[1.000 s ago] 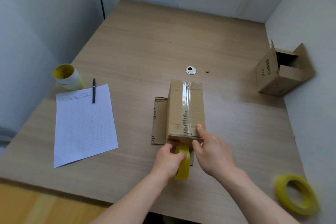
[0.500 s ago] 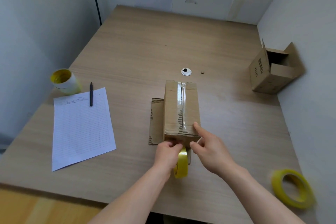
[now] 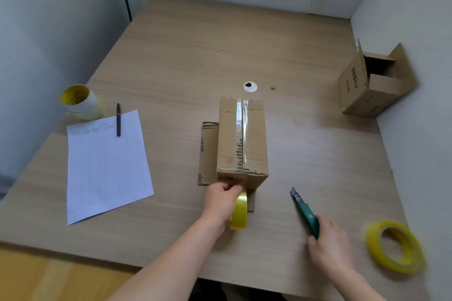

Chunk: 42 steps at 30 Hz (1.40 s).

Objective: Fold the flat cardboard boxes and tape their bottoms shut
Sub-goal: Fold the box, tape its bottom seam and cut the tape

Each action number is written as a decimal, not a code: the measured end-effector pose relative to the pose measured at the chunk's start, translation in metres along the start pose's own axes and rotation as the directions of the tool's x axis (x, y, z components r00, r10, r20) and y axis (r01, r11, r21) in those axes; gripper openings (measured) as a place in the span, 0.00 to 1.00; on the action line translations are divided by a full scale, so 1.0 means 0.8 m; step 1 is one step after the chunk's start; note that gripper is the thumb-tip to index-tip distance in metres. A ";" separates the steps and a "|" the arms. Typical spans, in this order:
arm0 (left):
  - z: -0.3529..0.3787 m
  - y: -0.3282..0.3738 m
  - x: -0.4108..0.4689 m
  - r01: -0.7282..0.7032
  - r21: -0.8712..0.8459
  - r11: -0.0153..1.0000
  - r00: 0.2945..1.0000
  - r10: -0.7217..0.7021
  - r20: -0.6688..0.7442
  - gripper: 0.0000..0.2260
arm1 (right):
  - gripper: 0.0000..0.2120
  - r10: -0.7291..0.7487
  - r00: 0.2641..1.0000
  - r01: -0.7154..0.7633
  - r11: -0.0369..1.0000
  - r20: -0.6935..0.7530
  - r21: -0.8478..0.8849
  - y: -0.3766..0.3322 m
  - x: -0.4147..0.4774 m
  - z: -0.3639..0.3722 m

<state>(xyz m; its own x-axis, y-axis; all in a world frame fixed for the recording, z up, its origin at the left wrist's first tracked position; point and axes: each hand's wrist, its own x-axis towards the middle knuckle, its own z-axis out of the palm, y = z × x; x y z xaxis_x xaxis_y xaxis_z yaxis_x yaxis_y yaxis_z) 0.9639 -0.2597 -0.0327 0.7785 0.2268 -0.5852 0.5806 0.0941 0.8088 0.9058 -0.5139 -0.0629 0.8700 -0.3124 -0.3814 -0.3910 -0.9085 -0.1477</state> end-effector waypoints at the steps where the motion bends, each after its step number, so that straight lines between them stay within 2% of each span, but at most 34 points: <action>1: 0.000 0.000 0.000 -0.002 -0.002 1.000 1.000 0.002 0.000 0.07 | 0.18 0.003 0.999 0.003 0.989 -0.036 0.148 -0.004 -0.001 0.002; 3: 0.000 0.000 0.000 -0.001 -0.007 1.000 1.000 0.001 -0.004 0.07 | 0.18 0.017 0.991 0.044 0.891 -0.132 0.452 -0.021 -0.010 -0.005; 5: 0.000 0.000 0.001 0.002 -0.005 1.000 1.000 -0.002 -0.007 0.08 | 0.17 -0.015 0.969 0.164 0.790 -0.248 0.590 -0.042 -0.024 -0.020; 8: 0.001 -0.001 0.002 0.001 0.000 1.000 1.000 -0.001 -0.019 0.09 | 0.12 -0.231 0.894 0.426 0.700 -0.382 0.573 -0.070 -0.041 -0.040; 11: 0.002 0.000 0.000 0.011 0.010 1.000 1.000 -0.011 -0.026 0.08 | 0.10 -0.458 0.794 0.606 0.654 -0.399 0.453 -0.079 -0.041 -0.045; 13: 0.002 0.000 0.000 0.015 0.023 1.000 1.000 -0.014 -0.025 0.06 | 0.09 -0.544 0.747 0.663 0.647 -0.381 0.376 -0.082 -0.036 -0.045; 19: 0.002 -0.001 0.000 0.028 0.053 0.998 0.998 -0.024 -0.062 0.13 | 0.12 -0.585 0.715 0.687 0.690 -0.383 0.228 -0.091 -0.024 -0.046; 25: 0.007 0.011 -0.010 0.073 0.054 0.996 0.991 -0.066 -0.118 0.11 | 0.12 -0.611 0.683 0.699 0.706 -0.401 0.114 -0.099 -0.021 -0.056; 32: 0.008 0.022 -0.013 0.087 0.045 0.995 0.987 -0.080 -0.141 0.11 | 0.12 -0.613 0.684 0.692 0.717 -0.396 0.086 -0.101 -0.016 -0.060; 37: 0.003 0.027 -0.015 0.064 0.112 0.992 0.989 -0.048 -0.142 0.10 | 0.11 -0.623 0.675 0.696 0.716 -0.394 0.061 -0.102 -0.016 -0.064; 42: 0.004 0.036 -0.018 0.041 0.184 0.982 0.988 -0.013 -0.155 0.16 | 0.12 -0.646 0.657 0.697 0.717 -0.388 -0.014 -0.107 -0.019 -0.074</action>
<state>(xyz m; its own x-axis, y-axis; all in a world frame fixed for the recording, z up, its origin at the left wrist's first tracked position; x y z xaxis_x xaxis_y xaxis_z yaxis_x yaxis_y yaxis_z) 0.9700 -0.2635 -0.0014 0.7249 0.3728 -0.5793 0.6462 -0.0768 0.7593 0.9435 -0.4479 0.0093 0.9408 0.2743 0.1994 0.3306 -0.8727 -0.3593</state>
